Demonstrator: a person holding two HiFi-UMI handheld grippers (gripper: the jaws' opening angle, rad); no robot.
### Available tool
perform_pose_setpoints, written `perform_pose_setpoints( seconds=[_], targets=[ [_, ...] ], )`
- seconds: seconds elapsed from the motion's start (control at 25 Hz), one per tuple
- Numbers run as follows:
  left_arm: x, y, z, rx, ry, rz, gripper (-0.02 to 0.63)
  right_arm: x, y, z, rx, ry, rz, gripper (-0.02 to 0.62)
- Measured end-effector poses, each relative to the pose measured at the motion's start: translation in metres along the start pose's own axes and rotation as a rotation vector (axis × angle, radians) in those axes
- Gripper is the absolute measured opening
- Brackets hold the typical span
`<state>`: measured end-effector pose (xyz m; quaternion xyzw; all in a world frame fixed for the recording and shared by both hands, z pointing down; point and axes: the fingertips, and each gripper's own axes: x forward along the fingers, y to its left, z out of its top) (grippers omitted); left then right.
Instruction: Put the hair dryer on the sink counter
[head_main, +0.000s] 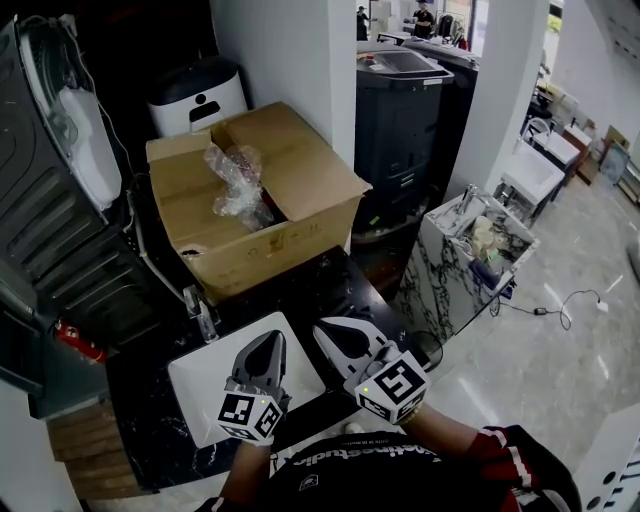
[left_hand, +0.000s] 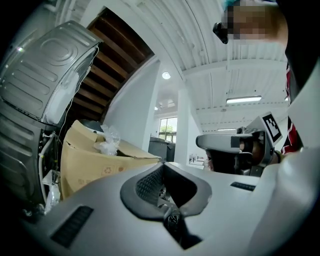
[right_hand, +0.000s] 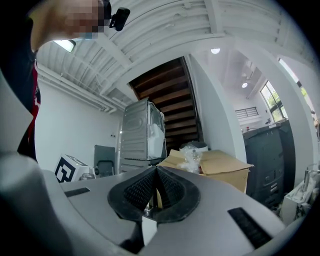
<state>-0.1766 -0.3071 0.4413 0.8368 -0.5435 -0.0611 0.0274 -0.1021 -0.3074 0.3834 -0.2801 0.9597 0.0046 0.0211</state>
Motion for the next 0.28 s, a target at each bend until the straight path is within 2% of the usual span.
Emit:
perform_pose_setpoints(
  seconds=[0.28],
  targets=[
    [0.0001, -0.0008, -0.0004, 0.002, 0.004, -0.006, 0.015, -0.0003, -0.0029, 0.0040, -0.013, -0.018, -0.021, 0.037]
  ],
)
